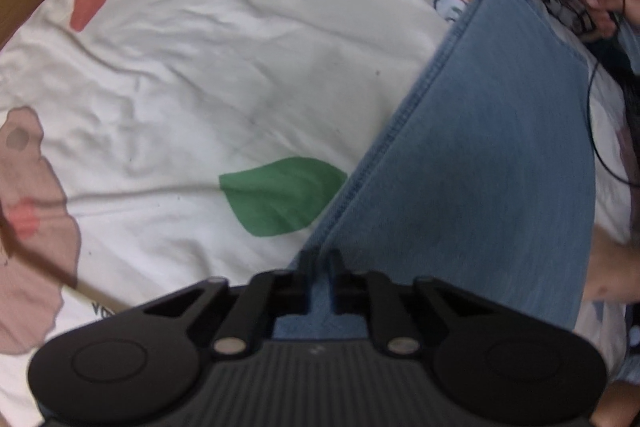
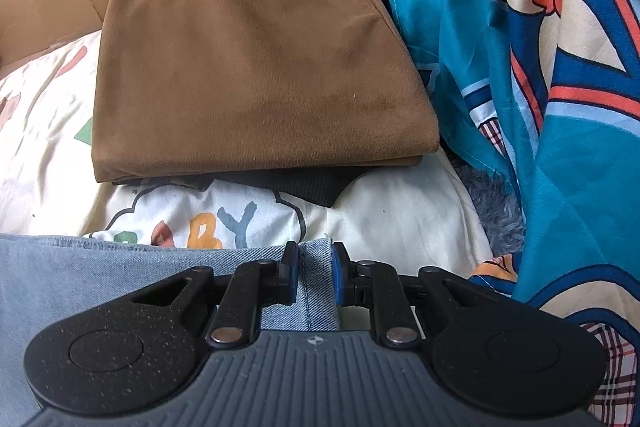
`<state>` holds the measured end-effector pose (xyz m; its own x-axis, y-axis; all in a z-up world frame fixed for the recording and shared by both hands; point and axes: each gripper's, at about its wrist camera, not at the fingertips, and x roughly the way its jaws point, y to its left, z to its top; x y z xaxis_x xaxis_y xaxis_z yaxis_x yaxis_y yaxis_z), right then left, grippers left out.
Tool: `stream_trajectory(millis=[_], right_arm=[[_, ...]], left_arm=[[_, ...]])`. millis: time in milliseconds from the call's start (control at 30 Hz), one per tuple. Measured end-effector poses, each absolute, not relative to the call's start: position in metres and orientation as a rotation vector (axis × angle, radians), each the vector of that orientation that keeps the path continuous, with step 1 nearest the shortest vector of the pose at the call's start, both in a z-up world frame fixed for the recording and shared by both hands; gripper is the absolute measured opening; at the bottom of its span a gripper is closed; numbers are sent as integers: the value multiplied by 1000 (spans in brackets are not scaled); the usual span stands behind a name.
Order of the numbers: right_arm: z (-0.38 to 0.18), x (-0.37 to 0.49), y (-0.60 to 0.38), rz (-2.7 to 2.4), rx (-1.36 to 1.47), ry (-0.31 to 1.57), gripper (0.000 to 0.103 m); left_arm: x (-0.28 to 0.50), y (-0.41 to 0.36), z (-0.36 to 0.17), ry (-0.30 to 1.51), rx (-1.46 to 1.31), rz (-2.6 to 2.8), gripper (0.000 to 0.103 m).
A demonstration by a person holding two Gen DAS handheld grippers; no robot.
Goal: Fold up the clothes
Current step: 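Pinch the jeans hem with the right tool while the left tool pinches the jeans side edge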
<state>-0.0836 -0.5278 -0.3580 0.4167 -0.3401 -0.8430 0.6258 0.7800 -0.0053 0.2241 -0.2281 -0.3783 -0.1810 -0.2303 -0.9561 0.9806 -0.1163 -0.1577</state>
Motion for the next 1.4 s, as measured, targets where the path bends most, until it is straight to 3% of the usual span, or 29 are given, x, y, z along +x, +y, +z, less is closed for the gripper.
stream_trajectory(millis=[633,933,1200,1400], right_arm=[[-343,-84,-533,-625,369,919,16],[-378,-73,-542,-634,393,983,16],[-375,-73,-542,-637,408,1019,27],[-353,-91,-526,-628,379,995,29]], left_arm=[[223,-217,-350,1005,969,-1512,0],[230,-227,-388,1068,946,-1452,0],[242,-208,-371,1053,873,-1345,4],[273,-162,-347,1048,836,-1194,6]])
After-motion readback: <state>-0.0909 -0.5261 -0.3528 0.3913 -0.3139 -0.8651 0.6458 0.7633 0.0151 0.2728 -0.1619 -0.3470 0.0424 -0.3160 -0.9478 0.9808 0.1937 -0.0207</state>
